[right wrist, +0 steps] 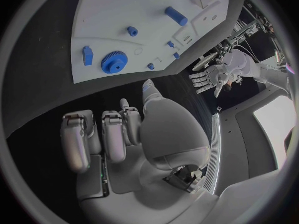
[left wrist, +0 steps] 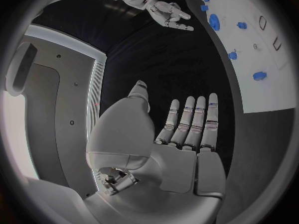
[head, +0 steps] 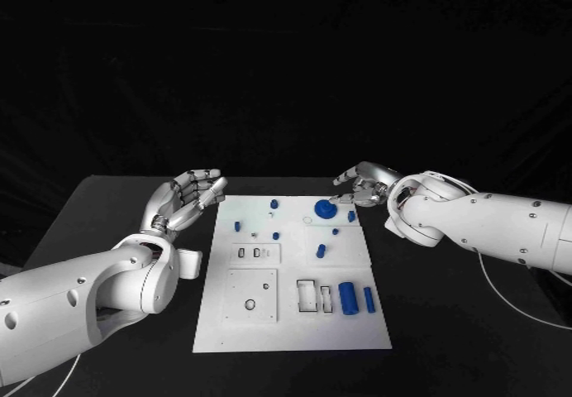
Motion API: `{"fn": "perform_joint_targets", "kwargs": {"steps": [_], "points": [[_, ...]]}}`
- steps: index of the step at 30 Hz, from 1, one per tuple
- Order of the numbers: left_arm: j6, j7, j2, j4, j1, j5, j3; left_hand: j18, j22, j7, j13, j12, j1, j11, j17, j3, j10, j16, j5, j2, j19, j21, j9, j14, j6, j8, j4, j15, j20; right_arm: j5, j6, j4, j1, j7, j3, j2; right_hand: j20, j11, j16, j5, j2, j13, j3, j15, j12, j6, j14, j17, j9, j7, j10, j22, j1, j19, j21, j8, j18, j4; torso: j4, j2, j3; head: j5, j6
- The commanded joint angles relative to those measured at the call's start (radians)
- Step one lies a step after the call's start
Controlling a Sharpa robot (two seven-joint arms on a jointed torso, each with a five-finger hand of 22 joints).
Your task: Assemble the parts on the task board
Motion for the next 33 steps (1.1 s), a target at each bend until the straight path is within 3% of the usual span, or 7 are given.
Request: {"fn": "perform_joint_targets", "kwargs": {"steps": [1,5,9,15,21,33], "points": [[0.018,0.009,-0.001,0.005,0.001,-0.006,0.001,0.017,-0.002,0.115,-0.002,-0.004,-0.003,0.0,-0.001,0.008,0.002,-0.006,0.001,0.01,-0.008,-0.001,0.0,-0.001,0.004,-0.006,0.0,0.001,-0.002,-0.083,0.024,-0.021,-0.008,-0.002,0.0,0.013,-0.011,-0.004,0.004,0.018,-0.004,0.262,0.0,-0.009,0.011,0.011,0.103,0.263,0.008,-0.003,0.12,0.254,-0.014,0.093,0.009,0.003,-0.003,-0.01,0.0003,0.001,-0.001,0.005,-0.002],[0.017,0.008,-0.005,0.007,0.001,-0.006,0.001,0.017,-0.002,0.115,-0.002,-0.004,-0.002,0.0,-0.001,0.008,0.002,-0.006,0.001,0.013,-0.009,-0.001,0.0,-0.001,0.004,-0.007,0.0,0.001,-0.002,-0.145,0.011,-0.045,-0.015,-0.005,0.0,0.033,-0.015,-0.012,0.004,0.075,-0.016,0.262,0.006,-0.013,0.011,0.064,0.103,0.263,0.03,-0.008,0.12,0.263,-0.03,0.105,0.019,0.021,-0.007,-0.023,-0.0007,0.003,-0.0003,0.006,-0.006],[0.017,0.008,-0.006,0.009,0.001,-0.006,0.001,0.017,-0.002,0.115,-0.002,-0.004,-0.002,0.0,-0.001,0.008,0.002,-0.006,0.001,0.013,-0.009,-0.001,0.0,-0.001,0.004,-0.007,0.0,0.001,-0.002,-0.212,0.007,-0.072,-0.019,-0.027,0.0,0.054,-0.02,-0.019,0.004,0.163,-0.046,0.262,0.022,-0.015,0.011,0.088,0.103,0.263,0.048,-0.009,0.12,0.263,-0.053,0.105,0.019,0.018,-0.007,-0.034,-0.0018,0.002,-0.0001,0.007,-0.012],[0.019,0.008,-0.006,0.01,0.001,-0.006,0.001,0.017,-0.002,0.115,-0.002,-0.004,-0.002,0.0,-0.001,0.008,0.002,-0.006,0.001,0.013,-0.009,-0.001,0.0,-0.001,0.004,-0.007,0.0,0.001,-0.002,-0.267,0.012,-0.112,-0.028,-0.05,0.0,0.087,-0.015,0.006,0.004,0.252,-0.083,0.262,0.061,-0.01,0.011,0.115,0.103,0.263,0.077,0.017,0.12,0.263,-0.064,0.105,0.019,0.026,-0.007,-0.043,-0.0001,0.002,0.0012,0.006,-0.012],[0.02,0.009,-0.01,0.013,0.001,-0.006,0.001,0.017,-0.002,0.115,-0.002,-0.004,-0.001,0.0,-0.001,0.009,0.002,-0.006,0.001,0.014,-0.009,-0.001,0.0,-0.001,0.004,-0.007,0.0,0.001,-0.002,-0.3,0.037,-0.143,-0.038,-0.068,0.001,0.121,-0.006,0.023,0.004,0.32,-0.109,0.262,0.111,0.001,0.011,0.136,0.103,0.263,0.105,0.023,0.12,0.263,-0.059,0.105,0.019,0.036,-0.007,-0.058,-0.0001,0.002,0.0013,0.008,-0.012],[0.02,0.008,-0.014,0.019,0.001,-0.006,0.001,0.017,-0.002,0.115,-0.002,-0.004,-0.001,0.0,-0.001,0.009,0.002,-0.006,0.001,0.014,-0.009,-0.001,0.0,-0.001,0.004,-0.007,0.0,0.001,-0.002,-0.333,0.091,-0.174,-0.044,-0.105,0.002,0.16,0.001,0.031,0.004,0.331,-0.125,0.262,0.151,0.007,0.011,0.149,0.103,0.263,0.124,0.03,0.12,0.263,-0.051,0.105,0.019,0.042,-0.007,-0.072,-0.0001,0.002,0.0006,0.013,-0.016]]}}
